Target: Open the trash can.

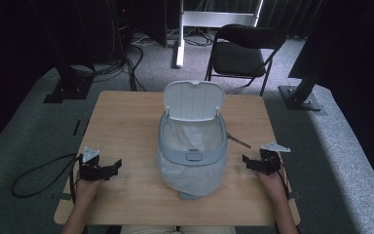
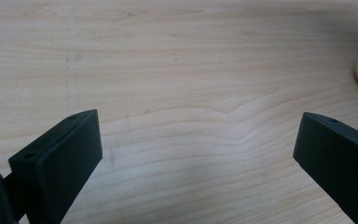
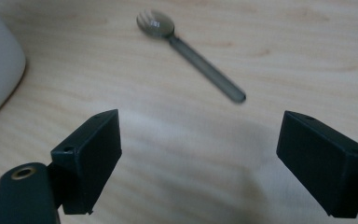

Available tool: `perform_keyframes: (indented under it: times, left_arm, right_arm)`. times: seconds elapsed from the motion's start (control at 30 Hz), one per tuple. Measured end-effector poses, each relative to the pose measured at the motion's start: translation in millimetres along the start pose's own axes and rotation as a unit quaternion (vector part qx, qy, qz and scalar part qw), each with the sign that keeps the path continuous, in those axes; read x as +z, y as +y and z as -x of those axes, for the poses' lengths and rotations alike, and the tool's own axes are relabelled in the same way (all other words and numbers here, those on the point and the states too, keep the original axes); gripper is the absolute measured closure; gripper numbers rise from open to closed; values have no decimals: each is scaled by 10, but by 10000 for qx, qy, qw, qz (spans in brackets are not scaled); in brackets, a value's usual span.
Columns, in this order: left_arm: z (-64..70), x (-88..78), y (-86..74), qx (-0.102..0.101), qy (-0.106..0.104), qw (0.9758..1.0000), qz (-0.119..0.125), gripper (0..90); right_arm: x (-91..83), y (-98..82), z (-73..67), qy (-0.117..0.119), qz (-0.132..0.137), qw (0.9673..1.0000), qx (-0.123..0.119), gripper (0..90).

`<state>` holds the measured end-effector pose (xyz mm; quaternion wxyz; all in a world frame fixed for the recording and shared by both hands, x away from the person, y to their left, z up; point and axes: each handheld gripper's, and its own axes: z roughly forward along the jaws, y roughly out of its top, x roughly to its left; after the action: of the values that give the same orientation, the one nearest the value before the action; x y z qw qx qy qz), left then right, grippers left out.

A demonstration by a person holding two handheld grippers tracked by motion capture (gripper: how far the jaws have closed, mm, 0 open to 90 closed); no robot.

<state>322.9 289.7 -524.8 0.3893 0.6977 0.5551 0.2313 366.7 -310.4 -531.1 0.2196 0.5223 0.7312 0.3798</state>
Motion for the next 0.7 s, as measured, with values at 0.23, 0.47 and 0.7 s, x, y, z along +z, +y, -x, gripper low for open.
perform_keyframes:
  times: [0.23, 0.47, 0.7]
  left_arm:
    - [-55, 50, -65, -125, 88, 9995, -283, 13]
    - [-64, 104, -106, -129, 190, 9986, -479, 13]
    - [-68, 143, -128, -99, 203, 9980, -583, 13]
  right_arm:
    - [89, 206, 15, -2, 37, 9999, -94, 132]
    - [169, 398, 6, 52, 47, 9995, -311, 169]
    - [350, 538, -50, 180, -144, 9988, -443, 197]
